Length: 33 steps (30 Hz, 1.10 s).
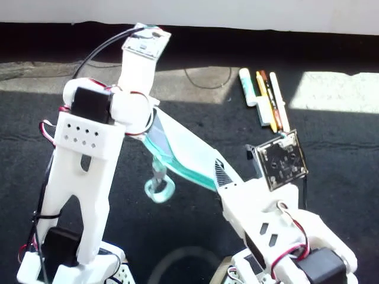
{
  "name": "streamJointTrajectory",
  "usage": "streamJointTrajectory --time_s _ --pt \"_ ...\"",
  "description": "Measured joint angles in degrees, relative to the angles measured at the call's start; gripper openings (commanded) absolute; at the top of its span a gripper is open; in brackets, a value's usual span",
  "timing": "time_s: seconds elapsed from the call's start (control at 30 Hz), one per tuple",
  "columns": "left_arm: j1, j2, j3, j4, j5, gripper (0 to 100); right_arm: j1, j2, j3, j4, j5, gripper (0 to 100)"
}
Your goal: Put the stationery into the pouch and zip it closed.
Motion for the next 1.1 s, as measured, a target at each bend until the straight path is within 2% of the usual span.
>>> streamJointTrajectory --time_s 0.2,0.43,0.53,0.83,1.1 --pt "0.53 0.00 -0.70 0.00 0.00 2 5.80 5.54 -1.14 -0.09 -5.54 21.7" --pt "4.13 -0.09 0.53 0.00 -0.09 2 13.89 5.63 -6.24 0.53 -6.15 21.7" --pt "6.24 -0.18 0.53 0.00 -0.09 6 17.05 5.89 -6.51 0.88 -6.15 21.7" --pt "11.60 0.26 2.20 0.53 0.09 9 18.55 6.07 -4.75 2.81 -6.15 21.7" --pt "11.60 0.53 1.85 0.35 0.18 9 18.55 6.24 -4.48 2.81 -6.15 21.7"
